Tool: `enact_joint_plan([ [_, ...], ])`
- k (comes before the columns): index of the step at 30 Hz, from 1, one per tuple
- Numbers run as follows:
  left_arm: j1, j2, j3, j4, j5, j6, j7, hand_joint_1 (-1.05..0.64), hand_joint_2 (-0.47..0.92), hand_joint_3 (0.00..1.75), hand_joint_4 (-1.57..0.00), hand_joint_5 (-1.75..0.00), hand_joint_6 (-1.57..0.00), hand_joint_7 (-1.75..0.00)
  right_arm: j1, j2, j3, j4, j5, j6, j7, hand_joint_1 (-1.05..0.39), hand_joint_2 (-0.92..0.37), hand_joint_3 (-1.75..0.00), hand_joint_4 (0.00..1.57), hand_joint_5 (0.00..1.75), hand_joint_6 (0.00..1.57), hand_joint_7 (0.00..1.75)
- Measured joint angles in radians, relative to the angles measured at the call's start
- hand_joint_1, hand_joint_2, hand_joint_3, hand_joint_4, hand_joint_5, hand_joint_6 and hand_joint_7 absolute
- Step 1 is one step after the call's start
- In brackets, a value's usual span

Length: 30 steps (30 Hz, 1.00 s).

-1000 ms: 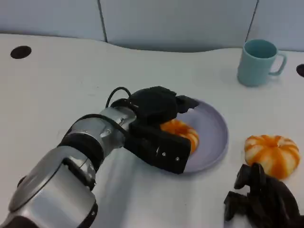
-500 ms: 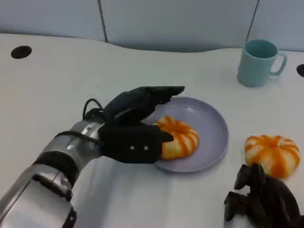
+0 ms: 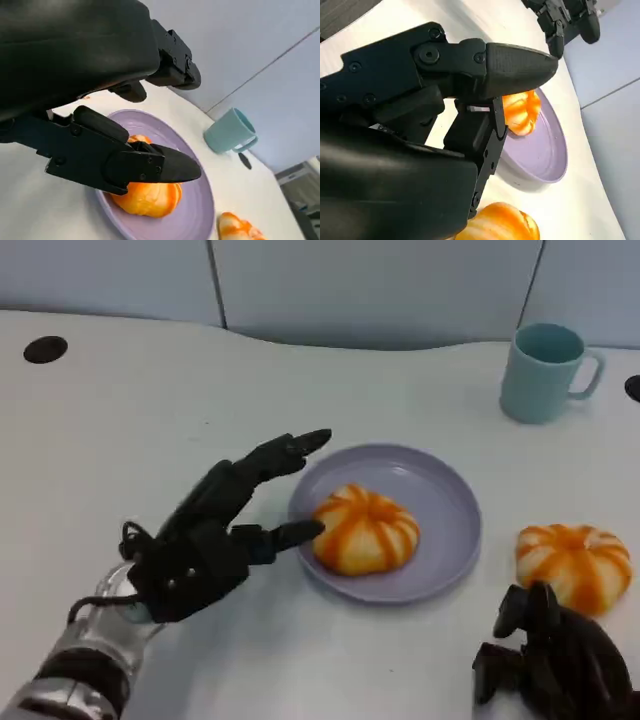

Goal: Grasp the bread from the table and place it into the plate.

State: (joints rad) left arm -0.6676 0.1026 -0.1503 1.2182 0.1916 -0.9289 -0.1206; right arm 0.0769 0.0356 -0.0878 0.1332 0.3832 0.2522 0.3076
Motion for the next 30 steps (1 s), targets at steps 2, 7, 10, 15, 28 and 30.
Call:
enact_joint_plan([
  [2, 0.035, -0.024, 0.053, -0.020, -0.091, -0.007, -0.073, -0.61, 0.92, 0.30, -0.24, -0.83, -0.48, -0.10, -0.001, 0.000, -0.001, 0.000, 0.000, 0.000, 0.000, -0.43, -0.92, -0.57, 1.23, 1.37, 1.11, 1.36],
  [7, 0.116, -0.070, 0.135, -0.087, -0.230, 0.001, -0.197, -0.63, 0.92, 0.28, -0.31, -1.04, -0.63, -0.16, -0.004, 0.000, -0.002, 0.000, 0.000, 0.005, -0.008, -0.43, -0.92, -0.56, 1.24, 1.38, 1.10, 1.38],
  [10, 0.152, -0.088, 0.160, -0.132, -0.274, 0.028, -0.235, -0.63, 0.92, 0.29, -0.31, -1.08, -0.64, -0.16, -0.005, 0.000, -0.002, 0.000, 0.000, 0.007, -0.009, -0.43, -0.92, -0.56, 1.24, 1.38, 1.10, 1.39],
  [15, 0.249, -0.130, 0.210, -0.308, -0.418, 0.176, -0.314, -0.65, 0.92, 0.35, -0.43, -1.53, -0.45, -1.02, -0.006, 0.000, -0.002, -0.001, 0.000, 0.012, -0.009, -0.44, -0.92, -0.55, 1.25, 1.38, 1.11, 1.39],
  [28, 0.551, -0.135, 0.236, -0.759, -0.557, 0.636, -0.339, -0.68, 0.92, 0.45, -0.69, -1.75, -0.55, -1.51, -0.002, 0.002, -0.007, -0.006, 0.002, 0.021, -0.013, -0.46, -0.92, -0.51, 1.23, 1.36, 1.14, 1.32],
  [30, 0.573, -0.131, 0.238, -0.791, -0.561, 0.660, -0.341, -0.68, 0.92, 0.45, -0.70, -1.75, -0.55, -1.51, -0.003, 0.002, -0.009, -0.007, 0.003, 0.027, -0.014, -0.46, -0.92, -0.51, 1.22, 1.37, 1.14, 1.32],
])
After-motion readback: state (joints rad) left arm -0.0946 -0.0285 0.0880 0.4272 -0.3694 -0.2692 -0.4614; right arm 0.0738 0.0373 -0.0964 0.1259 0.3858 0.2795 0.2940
